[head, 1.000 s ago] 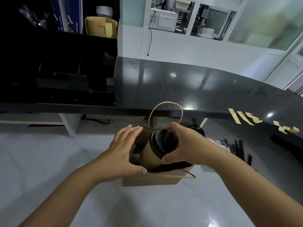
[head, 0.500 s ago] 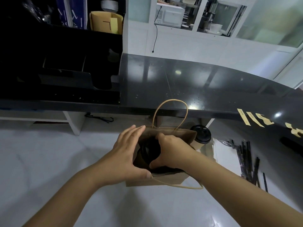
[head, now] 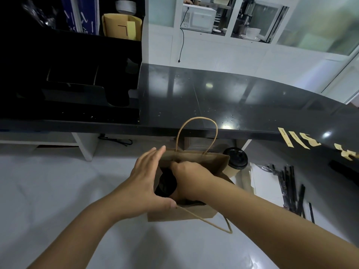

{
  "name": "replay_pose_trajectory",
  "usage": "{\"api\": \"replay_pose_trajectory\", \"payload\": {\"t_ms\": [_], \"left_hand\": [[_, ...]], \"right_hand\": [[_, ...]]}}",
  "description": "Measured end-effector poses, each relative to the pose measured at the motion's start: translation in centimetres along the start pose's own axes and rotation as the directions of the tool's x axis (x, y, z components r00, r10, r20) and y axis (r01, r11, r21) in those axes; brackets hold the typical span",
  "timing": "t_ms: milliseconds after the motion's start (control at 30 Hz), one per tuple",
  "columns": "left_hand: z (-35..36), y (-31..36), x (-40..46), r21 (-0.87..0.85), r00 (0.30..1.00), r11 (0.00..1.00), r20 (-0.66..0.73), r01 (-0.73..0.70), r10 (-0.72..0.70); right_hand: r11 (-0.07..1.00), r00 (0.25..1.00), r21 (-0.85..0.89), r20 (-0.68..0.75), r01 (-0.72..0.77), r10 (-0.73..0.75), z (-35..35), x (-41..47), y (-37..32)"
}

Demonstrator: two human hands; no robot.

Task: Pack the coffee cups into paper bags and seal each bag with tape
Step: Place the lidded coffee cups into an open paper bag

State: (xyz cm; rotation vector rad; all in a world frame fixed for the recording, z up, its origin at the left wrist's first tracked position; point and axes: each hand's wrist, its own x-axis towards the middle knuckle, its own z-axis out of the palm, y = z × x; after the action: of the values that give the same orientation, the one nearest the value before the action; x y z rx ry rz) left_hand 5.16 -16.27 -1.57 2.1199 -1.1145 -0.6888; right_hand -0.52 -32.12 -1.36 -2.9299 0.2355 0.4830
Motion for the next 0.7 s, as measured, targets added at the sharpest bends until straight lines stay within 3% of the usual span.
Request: {"api": "replay_pose_trajectory", "payload": {"t_ms": [700], "left_hand": [[0.3,-0.5,0.2,-0.040,0.999,0.999,-0.021,-0.031,0.030]], "right_hand": [[1.000,0.997,-0.012,0.082,0.014,-0.013,2.0,1.5,0.3]]}}
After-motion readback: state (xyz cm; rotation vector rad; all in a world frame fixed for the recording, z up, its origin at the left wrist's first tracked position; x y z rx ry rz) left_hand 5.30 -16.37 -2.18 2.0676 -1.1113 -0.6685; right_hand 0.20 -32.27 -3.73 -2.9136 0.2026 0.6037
